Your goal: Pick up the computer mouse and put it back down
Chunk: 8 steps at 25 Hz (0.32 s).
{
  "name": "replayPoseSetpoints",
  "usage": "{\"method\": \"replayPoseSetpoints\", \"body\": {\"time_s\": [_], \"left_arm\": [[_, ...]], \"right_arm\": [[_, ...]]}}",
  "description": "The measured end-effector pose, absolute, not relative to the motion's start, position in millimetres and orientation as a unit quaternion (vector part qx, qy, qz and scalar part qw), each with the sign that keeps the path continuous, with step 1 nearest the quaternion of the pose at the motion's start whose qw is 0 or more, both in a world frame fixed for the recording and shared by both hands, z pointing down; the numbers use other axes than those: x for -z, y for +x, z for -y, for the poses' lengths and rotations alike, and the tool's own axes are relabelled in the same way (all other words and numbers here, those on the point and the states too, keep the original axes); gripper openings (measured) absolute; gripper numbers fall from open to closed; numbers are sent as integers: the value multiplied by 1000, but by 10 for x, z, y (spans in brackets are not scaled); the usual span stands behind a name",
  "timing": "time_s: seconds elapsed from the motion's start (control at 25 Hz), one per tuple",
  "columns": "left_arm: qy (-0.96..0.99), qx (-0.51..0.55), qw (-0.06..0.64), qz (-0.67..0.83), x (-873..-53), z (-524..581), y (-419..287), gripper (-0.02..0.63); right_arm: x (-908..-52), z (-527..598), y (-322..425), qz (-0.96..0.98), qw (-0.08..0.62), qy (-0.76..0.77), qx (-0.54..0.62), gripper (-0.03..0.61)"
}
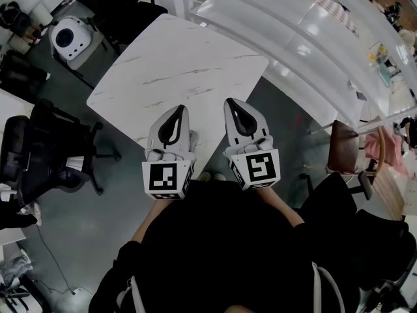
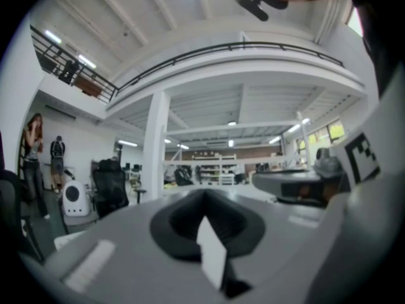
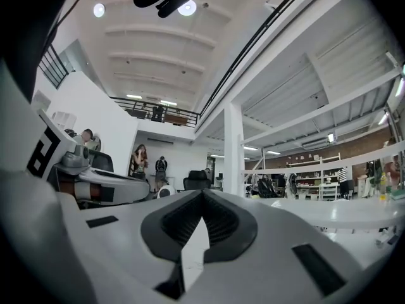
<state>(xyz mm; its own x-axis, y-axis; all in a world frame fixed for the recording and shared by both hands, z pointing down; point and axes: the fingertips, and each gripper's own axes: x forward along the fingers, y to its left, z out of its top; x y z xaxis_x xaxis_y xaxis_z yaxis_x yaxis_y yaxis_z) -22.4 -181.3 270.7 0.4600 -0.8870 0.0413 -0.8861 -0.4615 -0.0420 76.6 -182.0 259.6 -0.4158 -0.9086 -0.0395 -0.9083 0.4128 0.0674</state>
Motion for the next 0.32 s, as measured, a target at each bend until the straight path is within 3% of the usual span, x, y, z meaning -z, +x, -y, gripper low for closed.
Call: {"method": "replayPoseSetpoints", "body": {"time_s": [0.32], "left_arm": [[-853,28,-2,-522,-2778,1864,-285,8]], "right_arm": [[-2641,1862,682,846,5,531,38,20]]}}
